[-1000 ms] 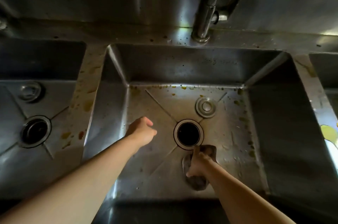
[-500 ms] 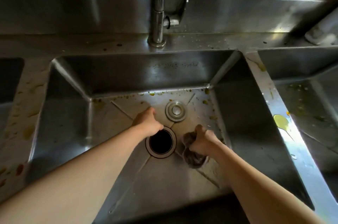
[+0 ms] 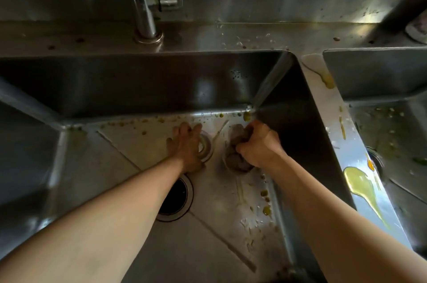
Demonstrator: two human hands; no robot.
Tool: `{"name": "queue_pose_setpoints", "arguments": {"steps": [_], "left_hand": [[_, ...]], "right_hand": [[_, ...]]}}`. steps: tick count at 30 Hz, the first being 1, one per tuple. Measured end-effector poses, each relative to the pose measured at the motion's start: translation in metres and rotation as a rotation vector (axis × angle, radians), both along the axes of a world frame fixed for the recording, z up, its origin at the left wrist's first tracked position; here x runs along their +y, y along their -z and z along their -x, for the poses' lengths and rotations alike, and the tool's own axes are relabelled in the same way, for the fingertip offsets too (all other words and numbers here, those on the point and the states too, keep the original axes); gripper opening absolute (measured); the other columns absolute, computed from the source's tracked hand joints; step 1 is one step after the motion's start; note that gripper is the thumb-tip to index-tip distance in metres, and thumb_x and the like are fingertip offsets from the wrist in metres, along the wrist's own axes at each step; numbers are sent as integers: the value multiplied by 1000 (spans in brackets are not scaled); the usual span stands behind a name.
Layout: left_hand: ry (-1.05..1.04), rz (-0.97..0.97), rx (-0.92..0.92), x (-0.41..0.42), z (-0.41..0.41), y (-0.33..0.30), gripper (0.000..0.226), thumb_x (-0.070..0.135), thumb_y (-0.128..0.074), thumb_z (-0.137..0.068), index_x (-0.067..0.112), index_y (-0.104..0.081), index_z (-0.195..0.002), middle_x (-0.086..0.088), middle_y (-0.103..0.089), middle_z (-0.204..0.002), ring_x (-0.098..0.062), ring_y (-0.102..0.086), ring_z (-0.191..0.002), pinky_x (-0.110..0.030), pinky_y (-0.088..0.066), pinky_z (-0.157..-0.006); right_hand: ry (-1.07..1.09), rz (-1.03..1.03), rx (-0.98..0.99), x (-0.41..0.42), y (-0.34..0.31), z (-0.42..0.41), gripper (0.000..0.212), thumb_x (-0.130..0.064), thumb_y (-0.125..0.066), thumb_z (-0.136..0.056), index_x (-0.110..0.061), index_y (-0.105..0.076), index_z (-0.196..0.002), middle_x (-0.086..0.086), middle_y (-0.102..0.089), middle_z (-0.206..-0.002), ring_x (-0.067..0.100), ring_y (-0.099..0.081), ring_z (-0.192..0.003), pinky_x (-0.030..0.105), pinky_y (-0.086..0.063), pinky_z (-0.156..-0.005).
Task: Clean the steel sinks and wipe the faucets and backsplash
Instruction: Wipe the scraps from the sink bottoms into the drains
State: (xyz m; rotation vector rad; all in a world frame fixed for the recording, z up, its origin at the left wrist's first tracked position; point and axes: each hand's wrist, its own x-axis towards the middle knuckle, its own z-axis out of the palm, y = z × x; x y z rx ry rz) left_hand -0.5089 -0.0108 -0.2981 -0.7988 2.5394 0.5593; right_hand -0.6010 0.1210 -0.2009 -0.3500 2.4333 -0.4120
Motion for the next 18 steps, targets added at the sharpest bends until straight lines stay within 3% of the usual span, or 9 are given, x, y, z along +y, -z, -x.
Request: {"name": "queue_pose_setpoints", "arguments": {"steps": [5,8,11,14,18], "left_hand": [[44,35,44,-4,-7,6,96,36,-85,-57,23,-33,-137,-7,-28,-133,-29,-28,-125,-39,-38,-93],[117,54,71,-5,-24,3,94,35,-83,-55,23,-34,-135,-5,-28,-130,-27,-30,-120,-37,-39,-89],[199,113,95,-7,-53,-10,98,31,-82,-59,21,-30,-141,-5,-27,-132,-26,-31,-121,-35,-39,-92],[376,205,125,-11,-82,-25,91,19,-79,-58,16,-38,-139,-7,-35,-129,-26,-36,-114,-34,-39,-88],[787,421,190,-19,-105,-31,61,18,-79,-52,17,-65,-111,-2,-54,-102,-21,-44,-88,-29,-41,-66]], "right_hand": [[-4,46,9,-1,6,-1,39,-22,-66,-84,-14,-52,-119,10,-58,-114,26,-57,-102,23,-41,-71],[3,54,11,-2,6,-4,38,-22,-66,-84,-13,-52,-118,10,-59,-112,24,-55,-94,23,-42,-71],[2,43,12,-2,1,-11,40,-22,-67,-84,-12,-53,-119,11,-60,-114,28,-58,-103,24,-44,-73],[-19,44,12,-3,-4,-23,39,-22,-66,-84,-10,-53,-118,12,-60,-113,28,-57,-104,28,-46,-76],[-48,6,22,-7,-12,-40,38,-19,-65,-84,-8,-53,-117,13,-60,-109,29,-57,-102,27,-42,-74]]}}
